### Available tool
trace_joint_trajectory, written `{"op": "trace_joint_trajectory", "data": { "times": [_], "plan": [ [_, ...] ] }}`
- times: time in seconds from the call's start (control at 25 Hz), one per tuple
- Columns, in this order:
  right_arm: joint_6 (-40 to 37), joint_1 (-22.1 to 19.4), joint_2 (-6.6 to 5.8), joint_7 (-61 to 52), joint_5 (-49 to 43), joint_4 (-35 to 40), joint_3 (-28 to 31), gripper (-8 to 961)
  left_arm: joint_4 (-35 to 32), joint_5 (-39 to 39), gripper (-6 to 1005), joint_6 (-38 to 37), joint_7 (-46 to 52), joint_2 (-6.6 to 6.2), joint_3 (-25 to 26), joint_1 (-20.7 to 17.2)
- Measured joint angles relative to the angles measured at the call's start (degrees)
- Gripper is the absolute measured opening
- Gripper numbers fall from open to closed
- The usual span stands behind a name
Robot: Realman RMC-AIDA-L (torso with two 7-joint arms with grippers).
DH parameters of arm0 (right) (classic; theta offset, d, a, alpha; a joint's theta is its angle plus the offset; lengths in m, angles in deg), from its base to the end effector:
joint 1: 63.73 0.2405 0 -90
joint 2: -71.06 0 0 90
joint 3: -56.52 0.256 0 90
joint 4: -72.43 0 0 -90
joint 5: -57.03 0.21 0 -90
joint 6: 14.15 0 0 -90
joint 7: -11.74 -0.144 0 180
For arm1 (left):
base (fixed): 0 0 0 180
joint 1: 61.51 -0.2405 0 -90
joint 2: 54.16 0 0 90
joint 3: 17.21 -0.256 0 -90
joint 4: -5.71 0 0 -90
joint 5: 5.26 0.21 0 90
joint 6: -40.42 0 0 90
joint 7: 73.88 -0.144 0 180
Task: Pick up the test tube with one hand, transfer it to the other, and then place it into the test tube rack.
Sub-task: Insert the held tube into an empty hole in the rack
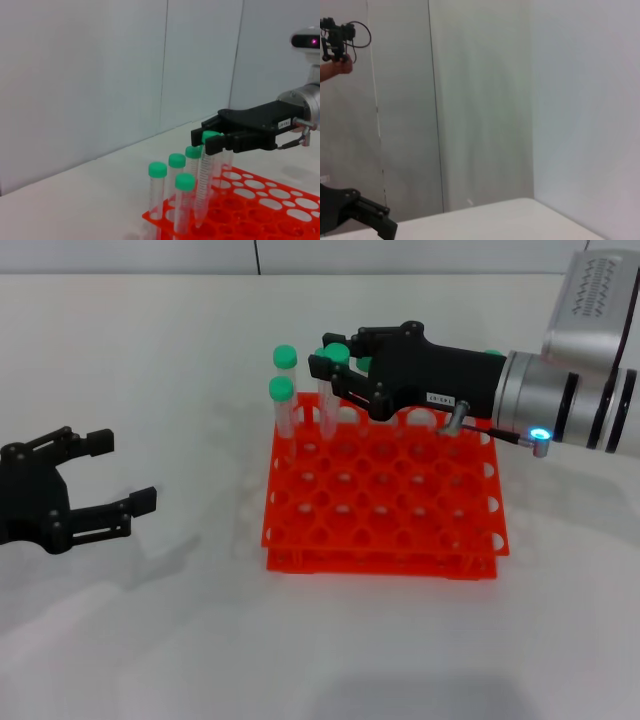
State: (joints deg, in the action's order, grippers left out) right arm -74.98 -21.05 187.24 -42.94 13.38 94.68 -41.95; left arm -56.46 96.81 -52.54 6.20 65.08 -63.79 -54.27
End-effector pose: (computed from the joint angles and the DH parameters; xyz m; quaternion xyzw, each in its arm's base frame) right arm 0.1614 0.3875 -0.0738 -0.9254 0.0935 0.3142 0.1902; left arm -0.3047 0.2570 0.0662 -0.9241 -0.1942 -0.2256 0.2397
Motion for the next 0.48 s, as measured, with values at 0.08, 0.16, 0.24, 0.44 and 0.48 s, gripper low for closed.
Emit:
{"op": "trace_joint_trajectory", "data": {
  "times": [0.08, 0.16, 0.24, 0.44, 0.48],
  "plan": [
    [0.7, 0.0, 0.00, 0.0, 0.0, 0.0, -0.4, 267, 0.5, 0.0, 888, 0.1, -0.3, -0.01, 0.0, 0.0],
    [1.2, 0.0, 0.00, 0.1, 0.1, 0.0, -0.9, 267, 2.2, -0.1, 888, 0.2, -1.1, -0.09, 0.6, 0.2],
    [1.6, -0.1, 0.00, 0.1, 0.1, 0.0, -1.4, 266, 2.6, 0.0, 888, 0.3, -1.5, -0.08, 0.7, 0.3],
    [2.5, -0.1, 0.00, -0.3, 0.2, 0.1, -2.5, 266, 3.1, 0.1, 888, 0.3, -1.9, -0.07, 0.7, 0.4],
    [2.6, -0.1, 0.00, -0.3, 0.2, 0.2, -2.7, 266, 3.1, 0.1, 888, 0.3, -1.9, -0.08, 0.7, 0.4]
  ]
}}
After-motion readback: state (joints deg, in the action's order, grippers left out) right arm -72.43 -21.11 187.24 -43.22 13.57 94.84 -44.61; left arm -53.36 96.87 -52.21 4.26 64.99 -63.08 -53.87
